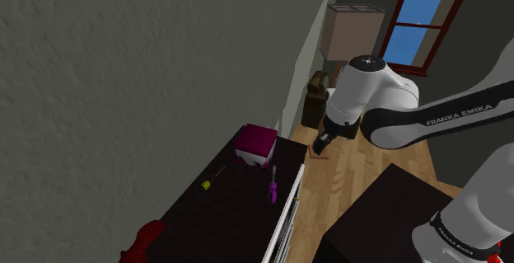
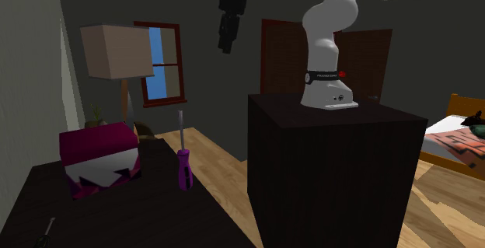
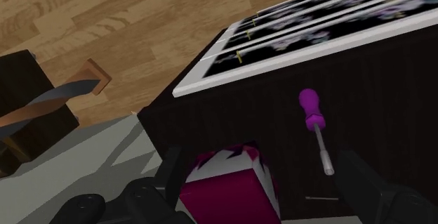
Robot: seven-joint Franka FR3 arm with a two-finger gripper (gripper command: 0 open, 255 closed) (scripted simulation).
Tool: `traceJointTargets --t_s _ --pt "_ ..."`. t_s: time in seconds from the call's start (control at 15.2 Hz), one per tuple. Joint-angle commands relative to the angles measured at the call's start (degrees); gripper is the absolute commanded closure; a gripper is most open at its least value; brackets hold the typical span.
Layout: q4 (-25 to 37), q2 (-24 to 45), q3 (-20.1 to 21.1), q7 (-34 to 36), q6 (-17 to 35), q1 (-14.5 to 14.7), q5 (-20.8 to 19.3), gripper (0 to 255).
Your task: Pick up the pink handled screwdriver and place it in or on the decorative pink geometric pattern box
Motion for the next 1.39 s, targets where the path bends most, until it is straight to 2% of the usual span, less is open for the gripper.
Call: traceJointTargets --t_s 0.0,0.13,0.26,0.4,0.53,0.66,0.86,1.06,1.32 --pt "0.17 4.68 3.12 3.86 4.9 -1.45 -2.69 0" --pt "0.84 9.67 6.4 8.52 9.26 -4.09 -7.25 0" --pt "2.14 15.08 10.08 14.96 12.91 -7.66 -14.32 0" --pt "4.28 21.09 13.49 23.84 15.26 -11.54 -24.76 0" --pt "7.39 27.76 14.96 34.4 15.68 -13.61 -37.55 0" --pt "11.03 34.37 13.67 43.89 14.73 -12.43 -49.09 0" --pt "16.61 43.1 9.6 54.14 12.93 -7.71 -61.36 0" --pt "22.28 50.91 6.27 61.17 11.17 -3.31 -69.8 0" --pt "30.16 60.59 3.12 67.31 8.95 1.45 -77.57 0"
